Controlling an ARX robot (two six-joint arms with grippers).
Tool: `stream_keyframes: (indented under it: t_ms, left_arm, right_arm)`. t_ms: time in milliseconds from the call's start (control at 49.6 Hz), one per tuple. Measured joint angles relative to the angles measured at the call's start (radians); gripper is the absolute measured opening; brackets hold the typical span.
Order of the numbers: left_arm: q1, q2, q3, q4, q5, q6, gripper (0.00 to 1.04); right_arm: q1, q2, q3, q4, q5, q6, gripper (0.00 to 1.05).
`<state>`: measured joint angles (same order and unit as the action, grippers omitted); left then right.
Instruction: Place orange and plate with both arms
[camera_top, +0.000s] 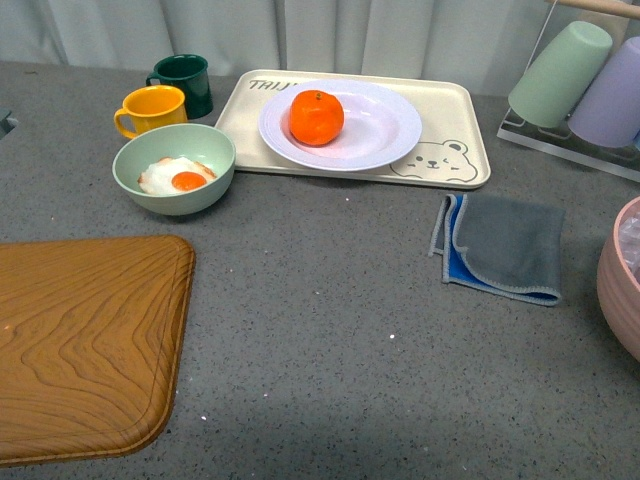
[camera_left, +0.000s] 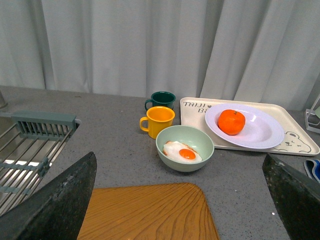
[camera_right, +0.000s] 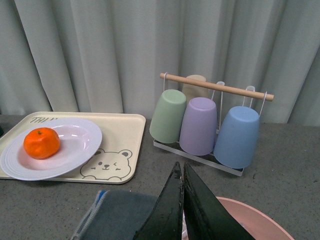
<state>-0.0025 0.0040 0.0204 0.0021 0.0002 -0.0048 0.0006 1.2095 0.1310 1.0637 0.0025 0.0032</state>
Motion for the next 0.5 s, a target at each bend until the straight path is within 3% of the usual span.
stream_keyframes:
  t_ms: [504]
  left_arm:
    - [0.0, 0.0, 0.0, 0.0, 0.0, 0.0, 0.98]
  right_arm:
    - [0.0, -0.368, -0.103, -0.266, 0.0, 0.0, 0.01]
